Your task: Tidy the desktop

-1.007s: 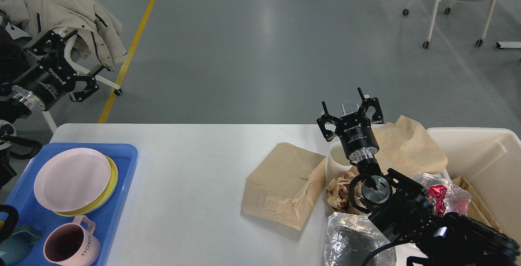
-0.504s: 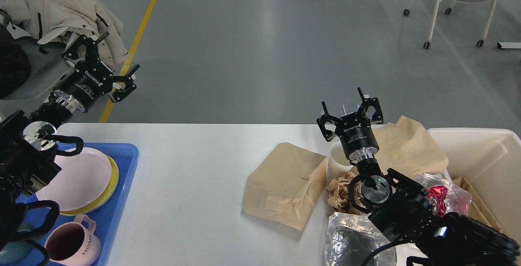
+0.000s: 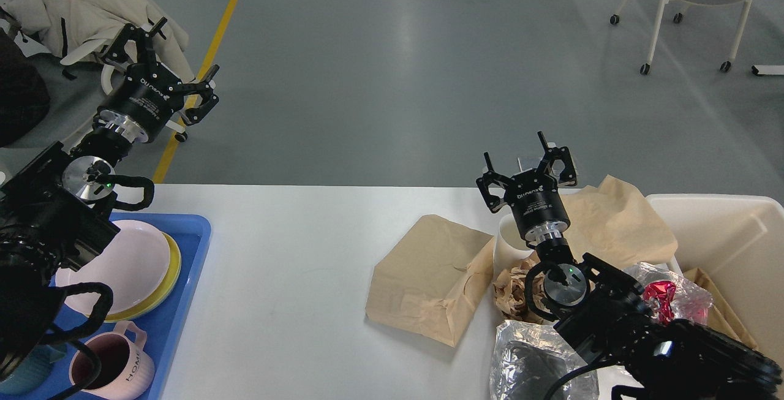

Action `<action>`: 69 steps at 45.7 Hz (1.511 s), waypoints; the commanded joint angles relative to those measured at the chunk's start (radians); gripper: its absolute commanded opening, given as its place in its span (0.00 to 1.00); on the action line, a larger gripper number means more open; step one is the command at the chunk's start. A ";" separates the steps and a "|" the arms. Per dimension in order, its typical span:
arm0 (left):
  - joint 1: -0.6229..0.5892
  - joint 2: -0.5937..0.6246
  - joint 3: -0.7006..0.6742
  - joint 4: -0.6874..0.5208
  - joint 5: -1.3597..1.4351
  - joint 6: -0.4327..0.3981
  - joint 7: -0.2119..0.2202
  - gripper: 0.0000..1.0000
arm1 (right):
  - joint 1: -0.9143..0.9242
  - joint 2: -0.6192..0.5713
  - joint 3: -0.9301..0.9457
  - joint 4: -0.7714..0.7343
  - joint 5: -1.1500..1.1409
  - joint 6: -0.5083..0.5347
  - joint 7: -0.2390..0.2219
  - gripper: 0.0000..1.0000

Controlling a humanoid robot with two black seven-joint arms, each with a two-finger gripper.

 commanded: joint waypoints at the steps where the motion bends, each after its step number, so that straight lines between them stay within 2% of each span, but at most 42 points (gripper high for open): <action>1: -0.002 -0.024 0.002 0.000 0.000 0.023 0.001 1.00 | 0.000 0.000 0.000 0.000 0.000 0.000 0.000 1.00; 13: 0.058 -0.030 0.003 0.000 0.000 0.014 0.001 1.00 | 0.000 0.000 0.000 0.000 0.000 0.000 0.000 1.00; 22: 0.151 -0.033 0.000 -0.001 0.000 -0.014 -0.003 1.00 | 0.000 0.000 0.000 0.000 0.000 0.000 0.000 1.00; 30: 0.180 -0.044 0.000 0.000 -0.001 -0.022 -0.048 1.00 | 0.000 0.000 0.000 0.000 0.000 0.000 0.000 1.00; 36: 0.282 -0.107 -0.024 -0.001 -0.012 -0.028 -0.059 1.00 | 0.002 0.000 -0.001 -0.001 0.000 0.000 0.000 1.00; 48: 0.282 -0.112 -0.023 -0.001 -0.034 -0.017 -0.097 1.00 | 0.000 0.000 0.000 -0.001 0.000 0.000 0.000 1.00; 56: 0.285 -0.115 -0.020 -0.001 -0.032 -0.017 -0.144 1.00 | 0.000 0.000 0.000 -0.001 0.000 0.000 0.000 1.00; 69: 0.285 -0.115 -0.020 -0.001 -0.032 -0.017 -0.148 1.00 | 0.000 0.000 0.000 -0.001 0.000 0.000 0.000 1.00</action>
